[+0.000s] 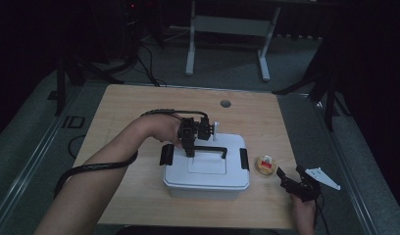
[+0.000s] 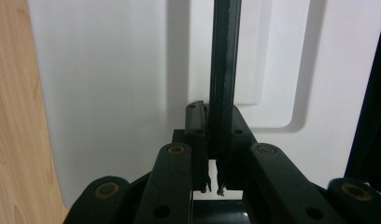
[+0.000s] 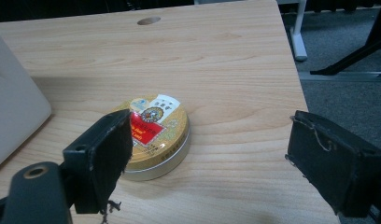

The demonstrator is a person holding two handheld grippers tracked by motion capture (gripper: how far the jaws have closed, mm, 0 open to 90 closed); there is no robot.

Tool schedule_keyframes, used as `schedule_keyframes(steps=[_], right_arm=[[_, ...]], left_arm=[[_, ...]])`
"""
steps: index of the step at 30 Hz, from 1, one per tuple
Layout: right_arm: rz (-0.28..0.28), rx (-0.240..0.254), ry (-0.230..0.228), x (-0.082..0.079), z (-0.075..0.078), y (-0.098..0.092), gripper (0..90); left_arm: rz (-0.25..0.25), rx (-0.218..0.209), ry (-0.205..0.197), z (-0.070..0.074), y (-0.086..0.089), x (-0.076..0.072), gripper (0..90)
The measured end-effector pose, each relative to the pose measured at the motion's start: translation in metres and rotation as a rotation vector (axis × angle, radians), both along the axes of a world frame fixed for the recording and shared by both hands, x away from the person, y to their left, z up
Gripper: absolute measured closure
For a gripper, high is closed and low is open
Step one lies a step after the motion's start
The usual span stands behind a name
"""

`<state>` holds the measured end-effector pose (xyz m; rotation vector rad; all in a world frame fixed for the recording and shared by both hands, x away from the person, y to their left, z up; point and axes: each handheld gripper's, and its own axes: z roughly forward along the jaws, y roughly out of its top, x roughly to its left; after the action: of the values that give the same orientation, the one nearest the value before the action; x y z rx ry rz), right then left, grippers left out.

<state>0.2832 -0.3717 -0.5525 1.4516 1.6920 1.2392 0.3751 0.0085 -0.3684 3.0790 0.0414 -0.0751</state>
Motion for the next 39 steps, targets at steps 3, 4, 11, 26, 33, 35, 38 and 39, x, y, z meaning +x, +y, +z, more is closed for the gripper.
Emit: schedule_keyframes(steps=[3,4,11,26,33,35,38,39], right_arm=[[0.000,0.000,0.000,0.000,0.000,0.000,13.7],[0.000,0.000,0.000,0.000,0.000,0.000,13.7],[0.000,0.000,0.000,0.000,0.000,0.000,13.7],[0.000,-0.002,0.001,0.000,0.000,0.000,13.7],[-0.001,-0.003,0.002,0.000,0.000,0.001,13.7],[-0.002,-0.004,0.004,0.000,0.000,0.000,13.7],[-0.002,-0.007,0.005,0.000,0.000,0.001,13.7],[-0.002,-0.007,0.005,0.000,0.000,0.001,13.7]], left_arm=[[0.005,-0.005,0.002,0.001,0.000,-0.001,83.6],[0.003,-0.004,0.001,0.002,0.000,-0.001,83.7],[0.006,-0.011,-0.008,0.013,-0.003,-0.003,83.7],[0.013,-0.053,-0.051,0.041,0.008,-0.008,83.7],[0.034,-0.072,-0.060,0.047,0.024,-0.008,83.7],[0.041,-0.067,-0.056,0.048,0.029,-0.008,83.7],[0.058,-0.064,-0.054,0.050,0.037,-0.010,83.7],[0.057,-0.061,-0.060,0.050,0.040,-0.010,83.6]])
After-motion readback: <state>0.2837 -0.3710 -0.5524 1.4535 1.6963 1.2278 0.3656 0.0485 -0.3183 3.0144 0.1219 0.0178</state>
